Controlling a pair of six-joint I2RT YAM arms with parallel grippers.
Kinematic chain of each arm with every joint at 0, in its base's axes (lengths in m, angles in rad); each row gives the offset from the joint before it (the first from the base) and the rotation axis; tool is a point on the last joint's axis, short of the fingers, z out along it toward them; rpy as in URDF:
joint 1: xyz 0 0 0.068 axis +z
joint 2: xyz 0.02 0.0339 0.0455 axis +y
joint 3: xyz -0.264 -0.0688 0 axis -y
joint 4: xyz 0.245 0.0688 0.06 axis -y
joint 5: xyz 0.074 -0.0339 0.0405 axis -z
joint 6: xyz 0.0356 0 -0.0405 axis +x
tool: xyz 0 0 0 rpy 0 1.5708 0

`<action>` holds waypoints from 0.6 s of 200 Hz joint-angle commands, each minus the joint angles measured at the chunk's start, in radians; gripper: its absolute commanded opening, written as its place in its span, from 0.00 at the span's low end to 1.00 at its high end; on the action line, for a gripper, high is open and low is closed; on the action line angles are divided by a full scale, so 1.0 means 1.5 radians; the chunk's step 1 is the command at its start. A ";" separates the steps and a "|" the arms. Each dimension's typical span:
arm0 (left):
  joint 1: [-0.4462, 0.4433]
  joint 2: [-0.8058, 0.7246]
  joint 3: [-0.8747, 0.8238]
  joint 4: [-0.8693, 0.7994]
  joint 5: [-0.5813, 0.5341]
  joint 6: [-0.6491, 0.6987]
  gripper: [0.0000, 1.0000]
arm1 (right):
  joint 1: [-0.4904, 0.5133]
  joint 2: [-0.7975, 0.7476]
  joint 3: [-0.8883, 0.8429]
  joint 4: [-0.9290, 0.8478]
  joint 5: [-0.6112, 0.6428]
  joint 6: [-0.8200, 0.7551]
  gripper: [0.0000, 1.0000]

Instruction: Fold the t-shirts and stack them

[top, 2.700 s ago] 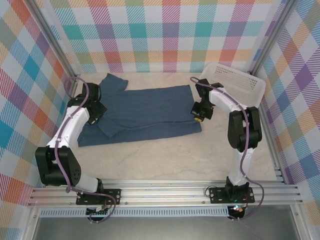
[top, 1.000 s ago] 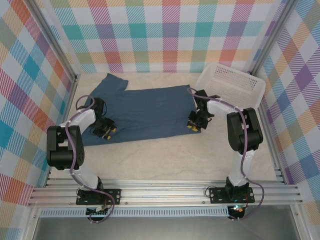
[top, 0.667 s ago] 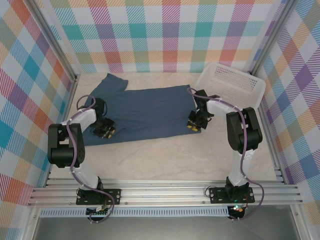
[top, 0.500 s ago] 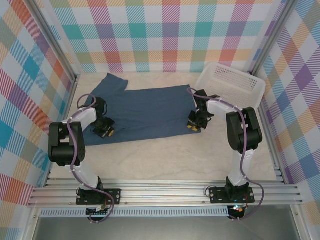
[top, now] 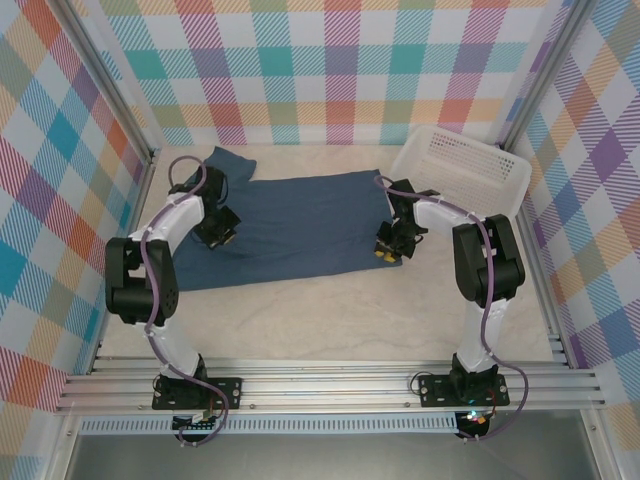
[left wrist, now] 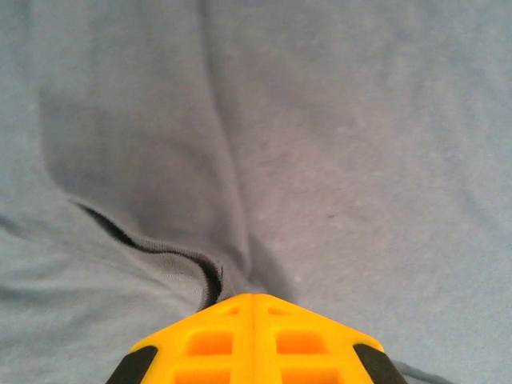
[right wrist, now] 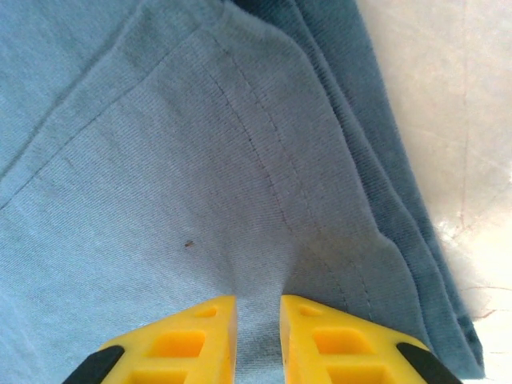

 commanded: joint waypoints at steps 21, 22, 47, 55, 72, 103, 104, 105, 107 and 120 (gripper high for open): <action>-0.042 0.083 0.116 -0.055 -0.040 0.074 0.00 | -0.002 -0.017 0.015 -0.025 -0.011 -0.009 0.20; -0.042 0.085 0.119 -0.056 -0.040 0.076 0.00 | -0.002 -0.017 0.015 -0.025 -0.011 -0.009 0.20; -0.067 0.143 0.188 -0.078 -0.054 0.121 0.00 | -0.002 -0.019 0.016 -0.028 -0.012 -0.008 0.20; -0.075 0.158 0.208 -0.083 -0.058 0.134 0.00 | -0.002 -0.020 0.015 -0.029 -0.012 -0.009 0.20; -0.094 0.191 0.246 -0.095 -0.070 0.159 0.00 | -0.002 -0.019 0.016 -0.030 -0.012 -0.008 0.20; -0.117 0.241 0.295 -0.130 -0.097 0.190 0.00 | -0.003 -0.017 0.020 -0.034 -0.019 -0.008 0.20; -0.118 0.242 0.295 -0.131 -0.098 0.191 0.00 | -0.003 -0.016 0.020 -0.034 -0.019 -0.008 0.20; -0.118 0.242 0.296 -0.132 -0.098 0.191 0.00 | -0.004 -0.016 0.020 -0.034 -0.019 -0.008 0.20; -0.118 0.244 0.297 -0.133 -0.099 0.192 0.00 | -0.002 -0.016 0.020 -0.034 -0.019 -0.008 0.21; -0.120 0.246 0.297 -0.135 -0.105 0.193 0.10 | -0.003 -0.017 0.021 -0.035 -0.019 -0.008 0.21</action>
